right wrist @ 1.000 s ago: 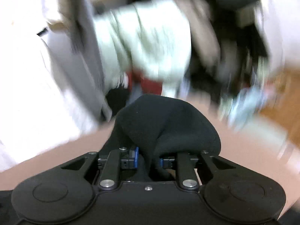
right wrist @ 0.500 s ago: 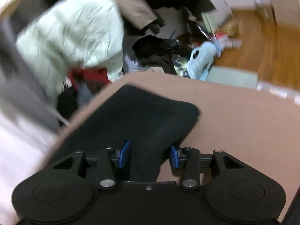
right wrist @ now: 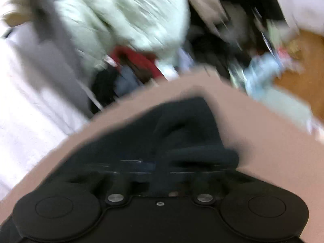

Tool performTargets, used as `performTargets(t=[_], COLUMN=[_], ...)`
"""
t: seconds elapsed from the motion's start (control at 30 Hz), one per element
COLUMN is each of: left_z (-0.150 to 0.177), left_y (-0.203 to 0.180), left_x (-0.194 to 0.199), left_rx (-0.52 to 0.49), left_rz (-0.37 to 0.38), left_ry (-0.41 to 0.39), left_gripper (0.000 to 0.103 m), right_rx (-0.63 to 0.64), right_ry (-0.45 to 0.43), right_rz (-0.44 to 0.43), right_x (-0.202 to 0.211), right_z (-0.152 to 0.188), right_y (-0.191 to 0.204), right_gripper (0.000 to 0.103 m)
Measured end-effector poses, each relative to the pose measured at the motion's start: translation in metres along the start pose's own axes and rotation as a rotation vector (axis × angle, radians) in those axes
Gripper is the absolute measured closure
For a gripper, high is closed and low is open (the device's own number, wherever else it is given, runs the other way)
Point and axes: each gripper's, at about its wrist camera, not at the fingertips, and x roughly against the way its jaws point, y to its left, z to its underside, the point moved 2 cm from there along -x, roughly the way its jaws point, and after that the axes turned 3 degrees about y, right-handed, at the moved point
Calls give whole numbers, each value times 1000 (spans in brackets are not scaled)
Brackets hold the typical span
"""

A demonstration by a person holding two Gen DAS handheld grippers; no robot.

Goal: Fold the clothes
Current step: 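Release the fold with the right gripper and flatten the pants with the left gripper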

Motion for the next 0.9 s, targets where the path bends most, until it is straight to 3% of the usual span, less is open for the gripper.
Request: performTargets(t=[0.13,0.2,0.3,0.37,0.4,0.43,0.47,0.5,0.53,0.63,0.67,0.73,0.9], left_z=[0,1,0,-2,-4,-5,-6,-7,-7,-8,-8,-8,33], left_y=[4,4,-4,-6,-7,-8,-11,-14,-16,-15,-15,-6,47], left_x=[-8,-10,-8,-8,-9,-8,-5,-3,1,16,21,36,79], left_rx=[70,87,61,63,67,65,54,41,29,23,21,37,157], left_rz=[14,8,-8,-14,-13,-7,-4,-3,-8,-29,-36,-65,-177], left_ry=[2,1,-16,-1,9,15,22,30,37,40,40,22,31], left_gripper=[26,26,27,27,27,27,27,27,27,27,27,26,24], right_rx=[349,414,279,117,56,6,-32,-72,-116,-121,-105,-111,-198], right_ry=[-365,-452,-365,-146,-28,86,198,225,192,132,101,72,65], right_rz=[-75,-130,-60,96,173,218,230,215,201,355,357,284,-105], right_x=[82,110,86,30,5,-15,-30,-32,-24,12,22,37,67], right_z=[-42,-49,-52,-34,-21,-10,-2,1,-5,-24,-32,-43,-35], right_y=[71,80,35,-19,-43,-64,-82,-94,-99,-93,-84,-68,-22], right_gripper=[95,95,88,87,80,72,72,70,59,52,49,44,41])
